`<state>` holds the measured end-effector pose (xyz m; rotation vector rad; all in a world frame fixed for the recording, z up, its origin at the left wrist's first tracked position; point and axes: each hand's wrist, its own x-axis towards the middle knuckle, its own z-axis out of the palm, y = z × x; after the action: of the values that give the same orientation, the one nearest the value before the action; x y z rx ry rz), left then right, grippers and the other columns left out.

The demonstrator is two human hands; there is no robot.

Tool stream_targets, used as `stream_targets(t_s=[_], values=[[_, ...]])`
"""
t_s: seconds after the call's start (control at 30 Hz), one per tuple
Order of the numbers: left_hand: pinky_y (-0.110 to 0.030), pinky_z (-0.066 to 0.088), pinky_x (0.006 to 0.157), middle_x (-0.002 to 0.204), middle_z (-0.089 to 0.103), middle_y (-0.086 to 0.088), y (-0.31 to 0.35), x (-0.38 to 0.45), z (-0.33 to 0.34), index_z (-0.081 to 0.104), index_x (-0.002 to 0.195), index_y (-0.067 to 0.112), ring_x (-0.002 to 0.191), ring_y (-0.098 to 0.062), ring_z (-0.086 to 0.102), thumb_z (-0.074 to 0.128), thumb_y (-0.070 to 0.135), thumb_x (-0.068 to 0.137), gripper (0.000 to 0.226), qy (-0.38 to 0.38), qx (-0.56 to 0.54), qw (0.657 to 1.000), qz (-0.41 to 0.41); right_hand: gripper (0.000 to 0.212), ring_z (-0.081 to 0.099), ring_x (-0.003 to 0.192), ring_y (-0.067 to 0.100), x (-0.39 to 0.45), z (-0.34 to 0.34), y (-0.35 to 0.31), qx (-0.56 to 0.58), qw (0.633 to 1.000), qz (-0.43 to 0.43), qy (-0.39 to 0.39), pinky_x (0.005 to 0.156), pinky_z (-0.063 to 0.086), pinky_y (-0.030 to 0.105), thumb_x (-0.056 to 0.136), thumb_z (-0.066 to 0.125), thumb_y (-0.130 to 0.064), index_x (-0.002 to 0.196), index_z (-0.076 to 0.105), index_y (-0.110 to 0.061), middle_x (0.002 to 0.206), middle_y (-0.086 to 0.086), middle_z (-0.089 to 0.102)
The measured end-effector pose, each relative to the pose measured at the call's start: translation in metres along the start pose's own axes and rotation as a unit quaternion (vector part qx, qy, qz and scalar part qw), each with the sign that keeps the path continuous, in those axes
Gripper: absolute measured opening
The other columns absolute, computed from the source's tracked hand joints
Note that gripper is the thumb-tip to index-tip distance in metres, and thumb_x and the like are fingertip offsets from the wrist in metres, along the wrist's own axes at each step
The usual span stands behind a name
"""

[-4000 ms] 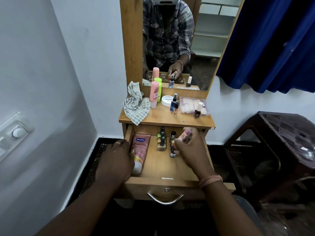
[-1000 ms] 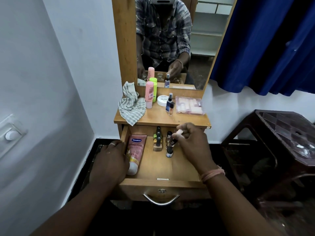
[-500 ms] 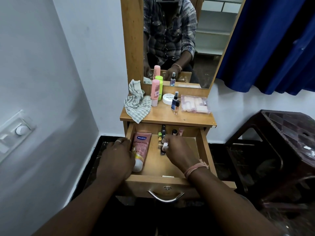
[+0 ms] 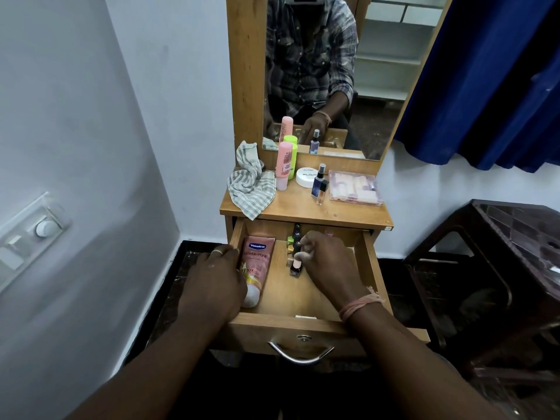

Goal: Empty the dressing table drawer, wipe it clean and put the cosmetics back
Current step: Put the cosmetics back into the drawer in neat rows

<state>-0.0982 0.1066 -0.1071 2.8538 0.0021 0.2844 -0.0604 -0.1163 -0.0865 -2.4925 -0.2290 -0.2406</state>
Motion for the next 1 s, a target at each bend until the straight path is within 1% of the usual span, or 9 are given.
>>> stream_targets(t_s=[0.1,0.2,0.3,0.43,0.53,0.6,0.73,0.83,1.0], values=[[-0.039,0.054,0.088,0.125,0.066,-0.001,-0.001,0.001,0.001,0.067,0.12,0.022,0.105,-0.022,0.06,0.054,0.025,0.086,0.037,-0.001,0.0,1.0,0.0,0.006,0.06,0.083,0.003,0.021,-0.009,-0.002,-0.003,0.998,0.003,0.069,0.073,0.053,0.022,0.094,0.069,-0.024,0.099,0.066,-0.023,0.092,-0.01,0.063],[-0.038,0.053,0.087,0.126,0.065,-0.002,-0.001,0.001,0.001,0.067,0.12,0.022,0.105,-0.023,0.059,0.054,0.023,0.085,0.037,-0.004,-0.003,1.0,0.001,0.028,0.053,0.103,0.008,0.054,-0.023,-0.01,0.006,0.987,0.002,0.161,0.086,0.043,0.019,0.094,0.069,-0.018,0.12,0.06,-0.018,0.115,-0.003,0.055],[-0.037,0.052,0.085,0.126,0.066,-0.003,0.0,0.0,-0.001,0.068,0.118,0.02,0.104,-0.025,0.06,0.056,0.021,0.083,0.037,-0.003,-0.007,1.0,0.001,0.038,0.055,0.111,0.018,0.085,-0.032,-0.014,0.003,0.979,0.035,0.202,0.095,0.05,0.03,0.092,0.071,-0.015,0.127,0.055,-0.016,0.124,0.006,0.051],[-0.038,0.053,0.084,0.123,0.067,-0.004,-0.002,0.0,-0.002,0.068,0.113,0.019,0.101,-0.025,0.06,0.053,0.021,0.082,0.035,-0.007,-0.01,1.0,0.006,0.023,0.061,0.102,0.021,0.096,-0.031,-0.009,0.004,0.984,0.052,0.171,0.088,0.054,0.037,0.091,0.069,-0.01,0.111,0.058,-0.017,0.112,0.004,0.063],[-0.038,0.053,0.085,0.125,0.066,-0.002,-0.002,0.0,-0.001,0.068,0.116,0.02,0.103,-0.025,0.06,0.053,0.022,0.082,0.037,-0.007,-0.008,1.0,0.006,0.02,0.063,0.097,0.017,0.084,-0.037,-0.006,0.051,0.98,0.046,0.189,0.078,0.049,0.026,0.091,0.066,-0.003,0.101,0.057,-0.019,0.106,0.0,0.068],[-0.04,0.053,0.086,0.125,0.065,-0.002,-0.002,0.0,0.0,0.067,0.117,0.02,0.104,-0.026,0.059,0.054,0.021,0.084,0.035,-0.005,-0.013,1.0,0.003,0.018,0.063,0.094,0.014,0.068,-0.043,-0.004,0.09,0.973,0.054,0.203,0.074,0.044,0.017,0.09,0.067,-0.007,0.1,0.058,-0.019,0.101,-0.004,0.067],[-0.04,0.053,0.083,0.12,0.066,-0.003,-0.002,0.001,0.001,0.066,0.114,0.021,0.1,-0.025,0.059,0.052,0.023,0.085,0.032,0.0,-0.006,1.0,0.007,0.016,0.068,0.086,0.005,0.019,-0.05,0.003,0.179,0.969,0.072,0.151,0.076,0.055,0.022,0.09,0.072,-0.016,0.104,0.064,-0.02,0.092,-0.008,0.071],[-0.04,0.054,0.086,0.121,0.066,-0.004,-0.001,0.002,0.001,0.066,0.12,0.02,0.102,-0.025,0.06,0.051,0.025,0.086,0.037,-0.007,-0.001,1.0,0.009,0.015,0.066,0.079,-0.002,-0.011,-0.045,0.014,0.167,0.979,0.076,0.087,0.071,0.051,0.014,0.088,0.075,-0.017,0.099,0.067,-0.022,0.086,-0.009,0.071],[-0.042,0.054,0.091,0.127,0.066,-0.005,0.001,-0.001,-0.002,0.066,0.124,0.02,0.108,-0.027,0.06,0.055,0.023,0.087,0.039,-0.007,-0.005,1.0,-0.004,0.016,0.062,0.081,-0.001,-0.027,-0.04,0.035,0.088,0.989,0.102,0.066,0.065,0.041,0.007,0.085,0.075,-0.013,0.092,0.066,-0.025,0.083,-0.016,0.064]])
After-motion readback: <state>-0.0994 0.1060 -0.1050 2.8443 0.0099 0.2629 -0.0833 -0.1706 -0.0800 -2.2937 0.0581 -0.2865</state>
